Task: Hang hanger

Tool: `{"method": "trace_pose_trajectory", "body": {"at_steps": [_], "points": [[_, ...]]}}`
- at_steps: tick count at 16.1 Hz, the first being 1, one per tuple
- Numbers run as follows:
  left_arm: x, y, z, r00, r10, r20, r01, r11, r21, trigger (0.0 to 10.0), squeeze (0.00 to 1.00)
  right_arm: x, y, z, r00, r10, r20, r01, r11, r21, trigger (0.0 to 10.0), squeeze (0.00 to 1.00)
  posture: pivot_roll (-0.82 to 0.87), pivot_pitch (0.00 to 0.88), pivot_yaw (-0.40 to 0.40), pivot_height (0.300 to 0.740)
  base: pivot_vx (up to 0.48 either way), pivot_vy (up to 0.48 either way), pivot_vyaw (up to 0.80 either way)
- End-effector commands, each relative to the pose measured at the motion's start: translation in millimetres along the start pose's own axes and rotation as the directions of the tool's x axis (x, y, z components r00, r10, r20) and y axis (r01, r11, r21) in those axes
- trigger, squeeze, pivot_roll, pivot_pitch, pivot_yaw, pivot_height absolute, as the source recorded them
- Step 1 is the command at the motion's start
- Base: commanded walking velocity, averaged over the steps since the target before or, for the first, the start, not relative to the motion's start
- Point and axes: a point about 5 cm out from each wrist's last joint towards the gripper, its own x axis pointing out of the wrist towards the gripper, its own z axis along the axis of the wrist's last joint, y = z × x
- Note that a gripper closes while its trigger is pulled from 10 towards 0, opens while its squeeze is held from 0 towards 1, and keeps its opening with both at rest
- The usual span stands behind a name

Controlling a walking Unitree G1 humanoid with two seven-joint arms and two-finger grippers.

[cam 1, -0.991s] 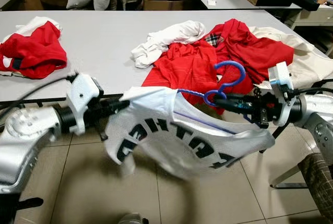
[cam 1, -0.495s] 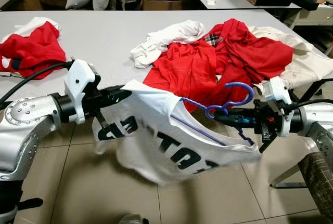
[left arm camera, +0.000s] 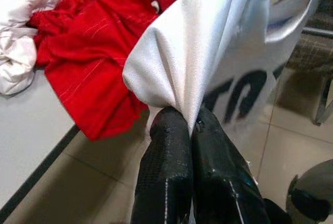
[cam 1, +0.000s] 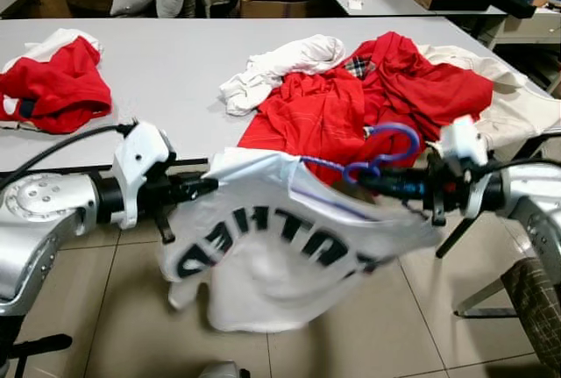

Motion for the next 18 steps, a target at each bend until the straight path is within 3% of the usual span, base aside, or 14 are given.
{"method": "trace_pose_trajectory", "body": {"at_steps": [1,2,4,5,6,10,11,18], "points": [[-0.7,-1.5,1,1.0,-0.001,-0.018,0.002,1.0,0.03,0.0,0.0,-6.0,-4.4,9,0.999,-0.031,0.031,0.032,0.999,-0.026,10.0,0.0,0.1,0.0,-0.021,0.74,0.0,0.0,0.0],[2.9,-2.5,-10,0.999,0.045,-0.027,-0.044,0.998,0.041,3.8,0.0,-8.1,-4.4,12,0.999,-0.012,0.047,0.013,1.0,-0.021,10.0,0.0,0.1,0.0,-0.032,0.74,0.0,0.0,0.0],[10.6,0.3,-10,0.984,0.167,0.055,-0.17,0.984,0.046,10.0,0.0,-7.6,-2.3,13,0.999,0.016,0.049,-0.016,1.0,-0.016,10.0,0.0,0.1,0.0,-0.036,0.74,0.0,0.0,0.0],[12.8,-2.9,-8,0.982,0.161,0.099,-0.163,0.987,0.014,10.0,0.0,-6.8,-1.9,13,0.999,0.018,0.046,-0.017,1.0,-0.015,10.0,0.0,0.1,0.0,-0.037,0.74,0.0,0.0,0.0],[13.3,-5.7,-6,0.981,0.148,0.129,-0.147,0.989,-0.016,10.0,1.0,-6.5,-1.9,12,0.999,0.016,0.043,-0.016,1.0,-0.012,10.0,0.0,0.1,0.0,-0.038,0.74,0.0,0.0,0.0],[15.5,-9.6,-1,0.968,0.165,0.19,-0.173,0.984,0.03,10.0,1.0,-6.6,-2.5,12,0.999,0.012,0.043,-0.012,1.0,-0.006,10.0,0.0,0.1,0.0,-0.035,0.74,0.0,0.0,0.0],[17.9,-12.3,-1,0.968,0.156,0.196,-0.166,0.986,0.035,10.0,0.0,-6.2,-2.8,12,0.999,0.011,0.046,-0.011,1.0,-0.006,10.0,0.0,0.1,0.0,-0.033,0.74,0.0,0.0,0.0],[34.5,-26.3,-8,0.96,0.19,0.207,-0.198,0.98,0.016,10.0,0.0,-5.7,-3.3,13,0.999,0.005,0.053,-0.005,1.0,0.0,10.0,0.0,0.1,0.0,-0.038,0.74,0.0,0.0,0.0]]}}
